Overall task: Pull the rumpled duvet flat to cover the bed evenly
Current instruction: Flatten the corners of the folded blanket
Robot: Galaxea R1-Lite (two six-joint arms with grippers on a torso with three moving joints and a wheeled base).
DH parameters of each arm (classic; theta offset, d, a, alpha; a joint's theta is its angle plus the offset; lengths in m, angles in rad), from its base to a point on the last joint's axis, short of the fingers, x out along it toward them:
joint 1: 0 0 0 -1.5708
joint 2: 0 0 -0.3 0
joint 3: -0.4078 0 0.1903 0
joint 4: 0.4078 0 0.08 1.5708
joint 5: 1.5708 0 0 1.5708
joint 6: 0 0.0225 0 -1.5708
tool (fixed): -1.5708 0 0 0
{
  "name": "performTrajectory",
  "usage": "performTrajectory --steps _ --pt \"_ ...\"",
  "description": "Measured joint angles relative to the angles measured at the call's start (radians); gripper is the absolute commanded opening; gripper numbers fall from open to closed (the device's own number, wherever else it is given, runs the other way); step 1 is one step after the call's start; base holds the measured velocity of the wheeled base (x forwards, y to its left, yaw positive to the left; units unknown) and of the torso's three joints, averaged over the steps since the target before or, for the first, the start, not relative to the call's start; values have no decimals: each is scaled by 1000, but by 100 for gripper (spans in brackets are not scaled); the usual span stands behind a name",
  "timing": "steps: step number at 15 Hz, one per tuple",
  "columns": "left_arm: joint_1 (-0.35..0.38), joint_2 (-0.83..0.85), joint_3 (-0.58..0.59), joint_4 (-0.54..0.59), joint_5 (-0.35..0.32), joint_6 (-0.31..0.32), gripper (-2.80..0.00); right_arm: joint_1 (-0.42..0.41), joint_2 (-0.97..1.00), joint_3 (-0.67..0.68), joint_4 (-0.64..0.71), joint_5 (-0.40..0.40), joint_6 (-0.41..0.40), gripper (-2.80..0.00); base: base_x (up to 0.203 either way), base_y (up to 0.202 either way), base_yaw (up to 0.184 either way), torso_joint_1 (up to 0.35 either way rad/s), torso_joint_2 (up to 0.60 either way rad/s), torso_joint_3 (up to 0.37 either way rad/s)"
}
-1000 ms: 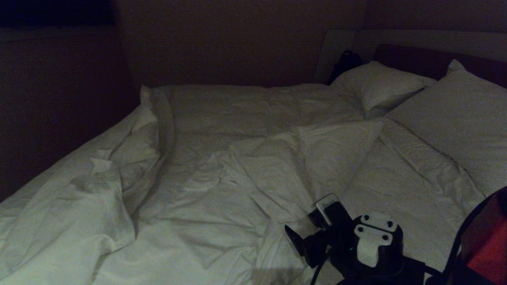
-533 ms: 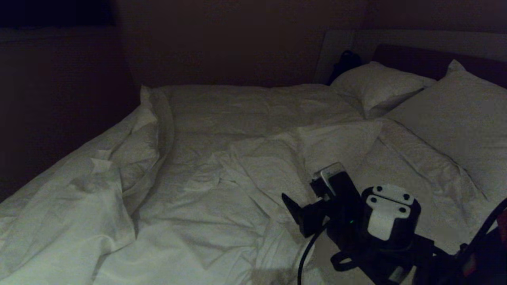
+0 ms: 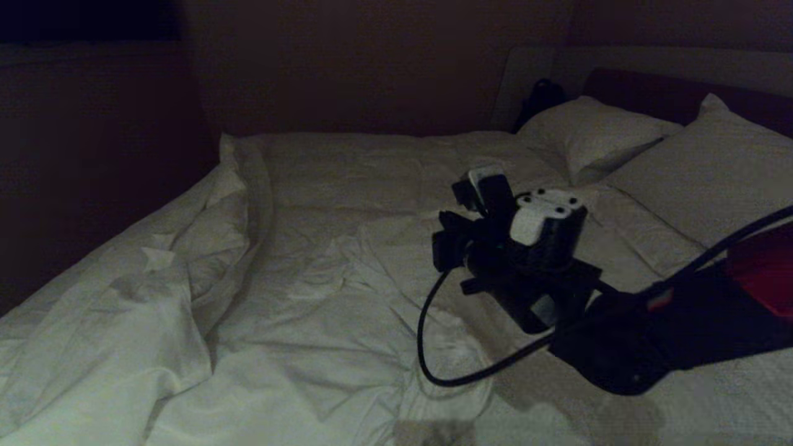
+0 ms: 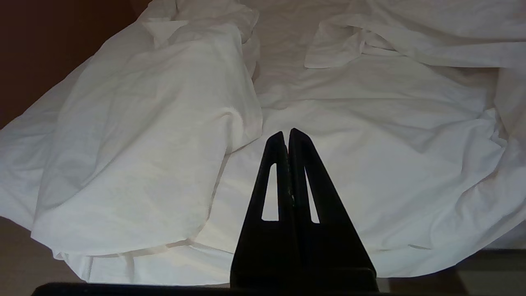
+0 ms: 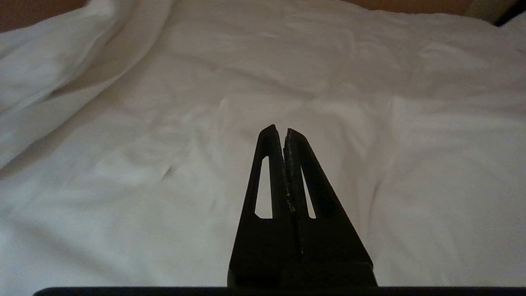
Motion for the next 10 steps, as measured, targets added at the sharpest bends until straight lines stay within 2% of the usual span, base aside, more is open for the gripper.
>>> performTrajectory --steps 4,9,10 --pt "0 0 0 0 0 0 -280 -34 137 -203 180 -14 0 -280 0 0 0 0 0 0" --pt "0 0 0 0 0 0 -280 -43 256 -329 356 -39 0 -280 0 0 0 0 0 0" --pt "0 0 0 0 0 0 -280 -44 277 -359 383 -44 0 0 0 0 0 0 0 0"
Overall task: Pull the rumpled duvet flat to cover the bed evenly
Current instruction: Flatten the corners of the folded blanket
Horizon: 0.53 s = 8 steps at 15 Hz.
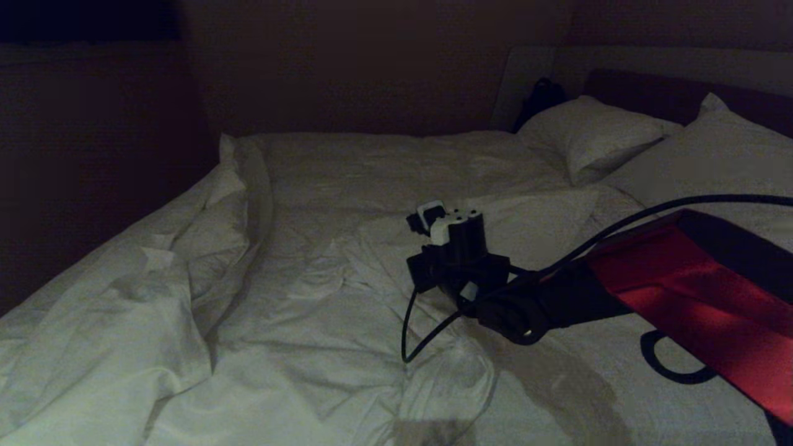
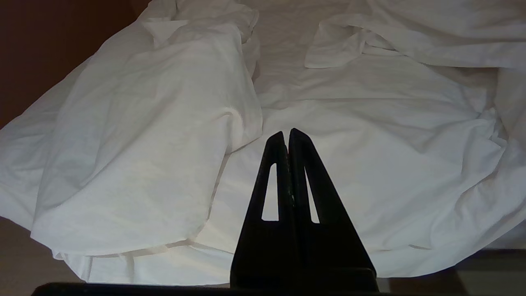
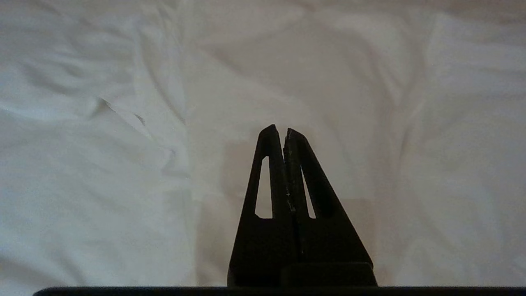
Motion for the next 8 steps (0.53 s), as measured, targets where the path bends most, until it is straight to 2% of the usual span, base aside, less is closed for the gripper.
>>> performTrajectory --steps 8 --pt "0 0 0 0 0 0 -280 14 81 -95 145 -8 -1 0 0 0 0 0 0 0"
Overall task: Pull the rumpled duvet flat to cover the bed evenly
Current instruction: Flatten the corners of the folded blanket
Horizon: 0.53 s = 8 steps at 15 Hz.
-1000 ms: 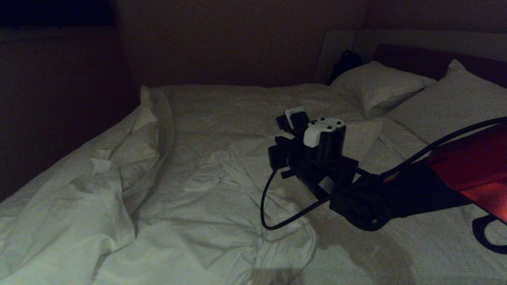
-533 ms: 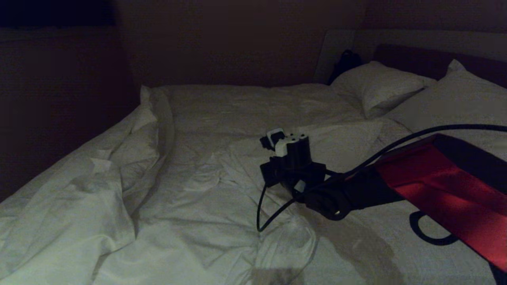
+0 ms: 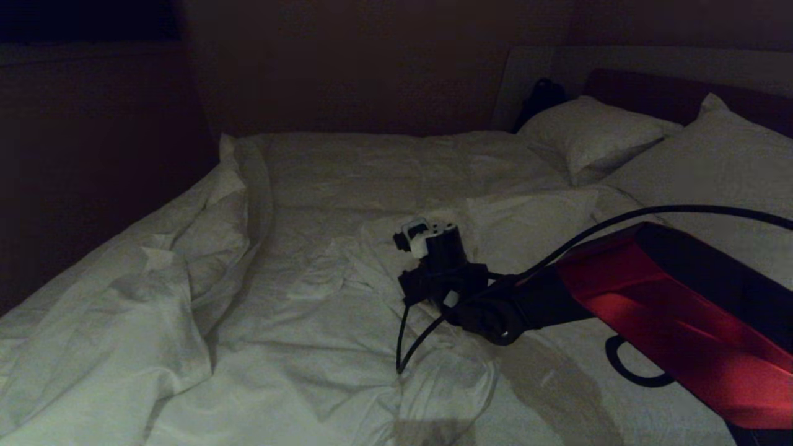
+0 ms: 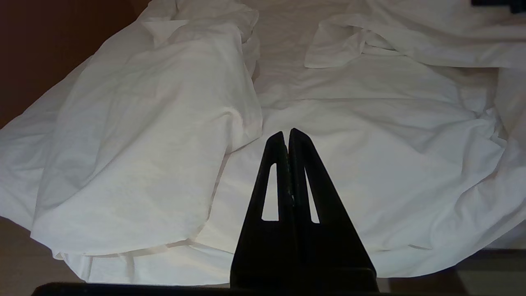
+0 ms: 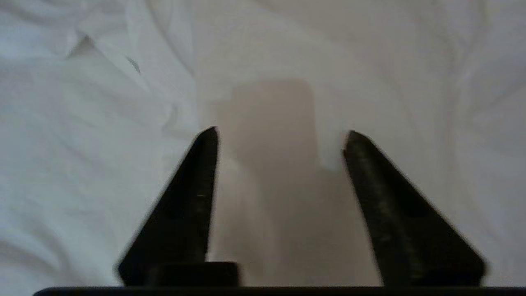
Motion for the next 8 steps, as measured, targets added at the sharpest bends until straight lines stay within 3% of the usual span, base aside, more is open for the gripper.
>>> performTrajectory --steps 8 --pt "0 0 0 0 0 0 -280 23 74 -78 53 -5 -45 0 0 0 0 0 0 0"
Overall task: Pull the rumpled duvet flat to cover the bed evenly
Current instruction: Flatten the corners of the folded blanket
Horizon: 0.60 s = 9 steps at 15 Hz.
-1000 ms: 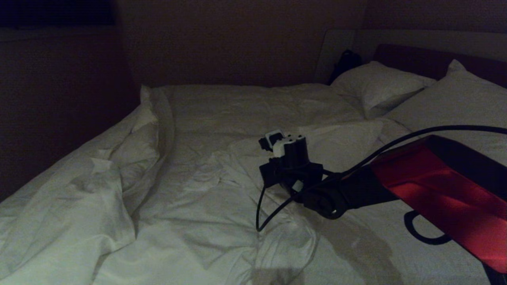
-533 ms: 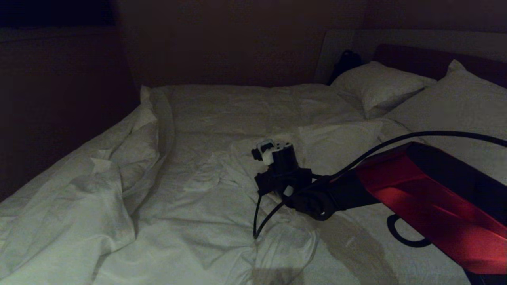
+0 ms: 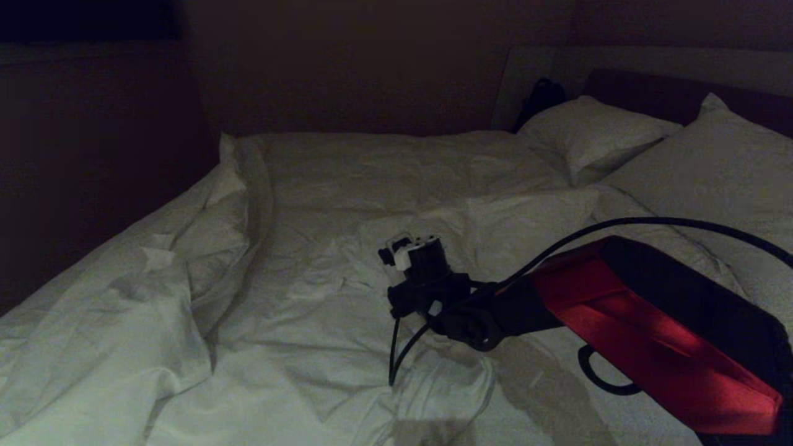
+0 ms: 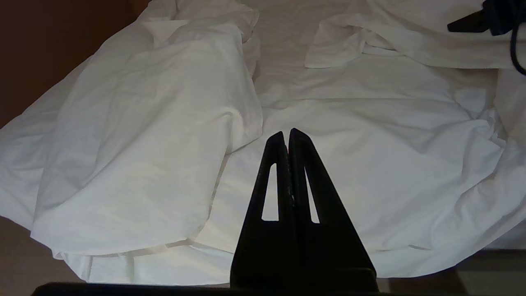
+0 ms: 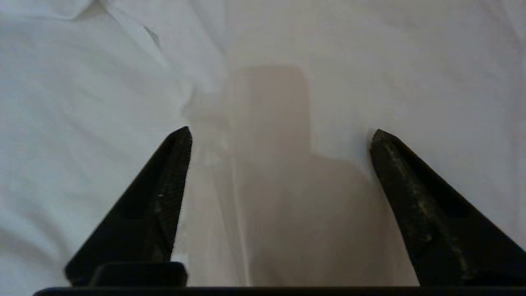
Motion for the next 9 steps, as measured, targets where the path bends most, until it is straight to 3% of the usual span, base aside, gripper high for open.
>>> performTrajectory --steps 9 --pt "0 0 0 0 0 0 -280 -70 120 -151 25 -14 -11 0 0 0 0 0 0 0"
